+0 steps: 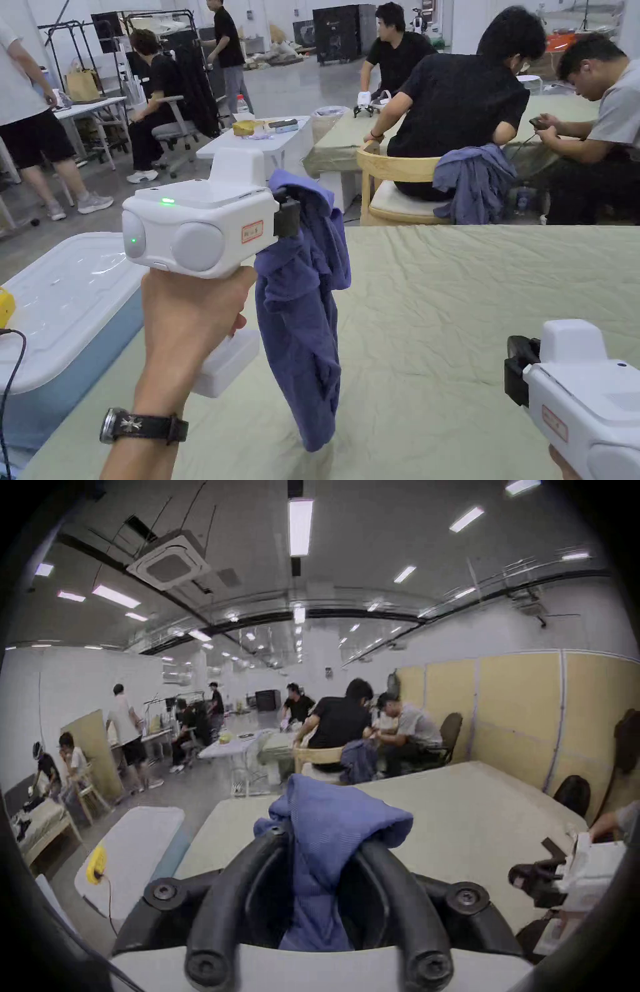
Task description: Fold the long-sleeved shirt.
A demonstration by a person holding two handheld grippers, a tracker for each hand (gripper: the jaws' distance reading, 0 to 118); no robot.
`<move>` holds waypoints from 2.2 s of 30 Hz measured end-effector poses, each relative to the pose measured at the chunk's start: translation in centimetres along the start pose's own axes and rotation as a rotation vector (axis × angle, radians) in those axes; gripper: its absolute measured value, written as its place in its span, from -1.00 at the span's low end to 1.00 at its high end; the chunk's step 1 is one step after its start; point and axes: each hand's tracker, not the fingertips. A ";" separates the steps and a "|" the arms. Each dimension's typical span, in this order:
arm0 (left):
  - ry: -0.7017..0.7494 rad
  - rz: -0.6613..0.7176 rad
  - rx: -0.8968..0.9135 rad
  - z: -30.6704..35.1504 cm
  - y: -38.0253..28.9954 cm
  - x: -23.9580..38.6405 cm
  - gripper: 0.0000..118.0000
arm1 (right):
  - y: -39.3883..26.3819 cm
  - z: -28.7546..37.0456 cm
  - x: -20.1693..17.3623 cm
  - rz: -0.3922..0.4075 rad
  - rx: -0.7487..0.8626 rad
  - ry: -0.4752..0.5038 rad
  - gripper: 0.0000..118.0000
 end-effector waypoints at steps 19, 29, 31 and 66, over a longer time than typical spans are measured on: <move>-0.386 -0.079 -0.195 -12.3 -5.1 18.9 -0.67 | -3.4 2.8 11.4 -0.128 -0.015 -0.217 -0.99; -0.582 -0.074 -0.590 -24.2 -22.1 31.2 -0.67 | -8.1 1.3 17.2 -0.202 -0.116 -0.322 -0.99; -0.607 -0.048 -0.639 -25.0 -24.1 33.5 -0.67 | -8.9 1.0 18.3 -0.217 -0.133 -0.334 -0.99; -0.234 0.071 -0.289 -2.1 -21.5 14.7 -0.98 | -7.0 3.9 12.5 -0.157 -0.084 -0.274 -0.99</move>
